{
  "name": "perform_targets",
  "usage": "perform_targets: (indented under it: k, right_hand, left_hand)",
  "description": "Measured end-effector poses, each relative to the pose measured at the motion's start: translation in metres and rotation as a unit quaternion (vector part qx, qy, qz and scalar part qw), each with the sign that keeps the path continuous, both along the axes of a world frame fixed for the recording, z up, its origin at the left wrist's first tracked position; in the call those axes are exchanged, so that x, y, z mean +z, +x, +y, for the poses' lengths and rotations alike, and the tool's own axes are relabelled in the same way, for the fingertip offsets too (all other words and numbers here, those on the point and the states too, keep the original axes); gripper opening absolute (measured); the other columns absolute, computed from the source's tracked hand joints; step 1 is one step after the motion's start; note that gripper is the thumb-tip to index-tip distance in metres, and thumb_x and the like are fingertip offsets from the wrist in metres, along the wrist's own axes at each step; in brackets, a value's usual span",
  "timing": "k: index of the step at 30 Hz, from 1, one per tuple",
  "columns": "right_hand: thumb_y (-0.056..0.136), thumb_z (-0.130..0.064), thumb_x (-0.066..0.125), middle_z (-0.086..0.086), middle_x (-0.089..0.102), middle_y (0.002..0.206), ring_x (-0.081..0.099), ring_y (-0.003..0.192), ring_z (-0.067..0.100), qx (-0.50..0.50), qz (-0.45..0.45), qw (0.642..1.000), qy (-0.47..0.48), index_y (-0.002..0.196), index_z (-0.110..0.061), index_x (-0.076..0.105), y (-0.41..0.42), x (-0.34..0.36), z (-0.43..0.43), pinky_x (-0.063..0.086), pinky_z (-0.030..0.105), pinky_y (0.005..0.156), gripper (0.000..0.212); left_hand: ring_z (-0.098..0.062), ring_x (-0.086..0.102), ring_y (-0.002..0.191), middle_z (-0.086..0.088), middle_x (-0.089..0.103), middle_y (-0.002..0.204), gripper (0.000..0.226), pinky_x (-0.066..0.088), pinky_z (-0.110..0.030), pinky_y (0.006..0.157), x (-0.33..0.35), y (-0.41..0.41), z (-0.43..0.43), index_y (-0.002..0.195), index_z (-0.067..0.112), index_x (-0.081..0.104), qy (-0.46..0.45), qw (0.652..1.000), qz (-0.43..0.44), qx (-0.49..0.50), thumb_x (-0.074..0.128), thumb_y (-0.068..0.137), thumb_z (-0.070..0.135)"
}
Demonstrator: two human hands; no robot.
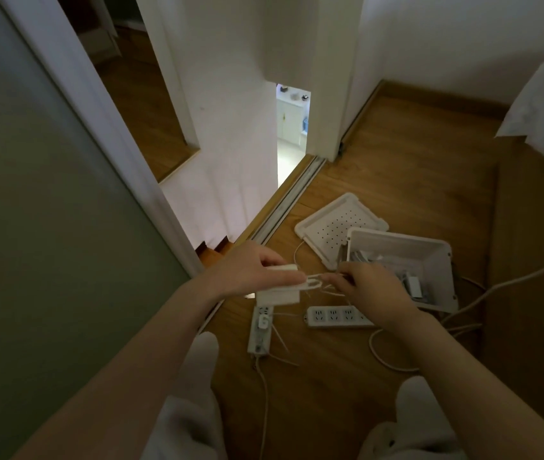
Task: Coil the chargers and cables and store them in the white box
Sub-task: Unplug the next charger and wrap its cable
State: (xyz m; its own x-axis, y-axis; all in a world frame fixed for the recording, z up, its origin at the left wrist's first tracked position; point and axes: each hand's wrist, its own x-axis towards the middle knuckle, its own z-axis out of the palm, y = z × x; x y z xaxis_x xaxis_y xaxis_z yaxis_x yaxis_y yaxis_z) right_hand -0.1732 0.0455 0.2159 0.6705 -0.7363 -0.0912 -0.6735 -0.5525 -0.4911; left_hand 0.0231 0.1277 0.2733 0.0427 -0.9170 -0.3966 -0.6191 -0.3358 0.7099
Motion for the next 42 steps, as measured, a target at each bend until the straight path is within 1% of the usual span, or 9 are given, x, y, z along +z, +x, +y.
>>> perform_targets:
  k: [4, 11, 14, 18, 23, 28, 31, 34, 42]
  right_hand:
    - [0.09, -0.054, 0.041, -0.003, 0.059, 0.062, 0.053, 0.052, 0.009, -0.013, 0.008, 0.999, -0.038, 0.076, -0.021, 0.06, 0.006, 0.008, 0.004, 0.039, 0.018, 0.047, 0.04]
    - [0.094, -0.046, 0.043, -0.004, 0.057, 0.06, 0.055, 0.052, 0.011, -0.067, -0.044, 0.996, -0.032, 0.074, -0.024, 0.057, 0.015, 0.03, 0.018, 0.045, 0.021, 0.05, 0.032]
    - [0.096, -0.039, 0.04, -0.008, 0.049, 0.055, 0.044, 0.045, 0.005, -0.06, -0.064, 0.996, -0.031, 0.074, -0.025, 0.052, 0.018, 0.033, 0.031, 0.031, 0.012, 0.044, 0.029]
    - [0.098, -0.034, 0.036, -0.01, 0.047, 0.055, 0.042, 0.043, 0.003, -0.056, -0.099, 0.993, -0.013, 0.082, -0.024, 0.055, 0.02, 0.038, 0.045, 0.037, 0.012, 0.044, 0.026]
    - [0.098, -0.03, 0.037, -0.014, 0.041, 0.052, 0.051, 0.055, -0.004, -0.008, -0.152, 0.988, -0.021, 0.092, -0.021, 0.06, 0.027, 0.035, 0.068, 0.039, 0.012, 0.049, 0.025]
    - [0.1, -0.029, 0.032, -0.01, 0.054, 0.073, 0.045, 0.053, 0.003, 0.04, -0.132, 0.988, 0.063, 0.111, -0.025, 0.053, 0.036, 0.023, 0.08, 0.038, 0.015, 0.051, 0.024]
    - [0.101, -0.024, 0.032, -0.005, 0.06, 0.095, 0.054, 0.073, 0.003, 0.066, -0.1, 0.987, 0.105, 0.127, -0.029, 0.045, 0.038, 0.019, 0.083, 0.048, 0.018, 0.065, 0.029]
    - [0.1, -0.019, 0.034, -0.005, 0.058, 0.104, 0.052, 0.076, 0.003, 0.088, -0.057, 0.988, 0.113, 0.132, -0.027, 0.042, 0.04, 0.014, 0.081, 0.047, 0.018, 0.068, 0.034]
    - [0.1, -0.022, 0.034, -0.015, 0.046, 0.067, 0.043, 0.055, -0.002, 0.051, -0.082, 0.988, 0.121, 0.106, -0.02, 0.058, 0.038, 0.005, 0.061, 0.033, 0.011, 0.052, 0.025]
  left_hand:
    - [-0.002, 0.054, 0.076, 0.011, 0.056, 0.085, 0.047, 0.05, -0.017, 0.064, -0.008, -0.002, 0.0, 0.111, 0.019, 0.064, 0.013, 0.996, -0.09, 0.003, 0.071, 0.074, 0.047]
    - [-0.004, 0.053, 0.071, 0.012, 0.05, 0.084, 0.043, 0.052, -0.024, 0.066, -0.016, -0.001, -0.003, 0.096, 0.028, 0.046, -0.058, 0.973, -0.207, 0.079, 0.059, 0.075, 0.064]
    - [-0.009, 0.057, 0.075, 0.011, 0.051, 0.083, 0.045, 0.055, -0.03, 0.071, -0.019, 0.002, -0.004, 0.098, 0.026, 0.043, -0.076, 0.969, -0.206, 0.112, 0.051, 0.079, 0.066]
    - [-0.013, 0.06, 0.077, 0.004, 0.055, 0.087, 0.045, 0.052, -0.029, 0.065, -0.024, 0.006, -0.005, 0.101, 0.021, 0.041, -0.079, 0.962, -0.208, 0.159, 0.04, 0.086, 0.063]
    - [-0.008, 0.051, 0.07, 0.003, 0.049, 0.081, 0.034, 0.044, -0.021, 0.056, -0.02, 0.005, -0.012, 0.106, 0.014, 0.042, -0.025, 0.961, 0.008, 0.275, 0.041, 0.095, 0.046]
    - [-0.023, 0.059, 0.095, -0.012, 0.058, 0.112, 0.038, 0.054, -0.028, 0.067, -0.017, 0.006, -0.011, 0.116, 0.01, 0.048, -0.015, 0.909, 0.195, 0.368, 0.048, 0.094, 0.042]
    - [-0.026, 0.059, 0.103, -0.014, 0.059, 0.117, 0.04, 0.055, -0.031, 0.07, -0.012, 0.005, -0.007, 0.12, 0.009, 0.05, -0.01, 0.87, 0.305, 0.386, 0.05, 0.093, 0.038]
    - [-0.028, 0.059, 0.105, -0.016, 0.059, 0.116, 0.042, 0.055, -0.034, 0.078, -0.008, 0.007, -0.005, 0.121, 0.007, 0.05, -0.003, 0.853, 0.349, 0.388, 0.048, 0.093, 0.038]
    - [-0.028, 0.058, 0.107, -0.014, 0.06, 0.114, 0.045, 0.05, -0.045, 0.09, -0.006, 0.01, -0.005, 0.121, 0.013, 0.052, 0.027, 0.851, 0.384, 0.357, 0.041, 0.094, 0.047]
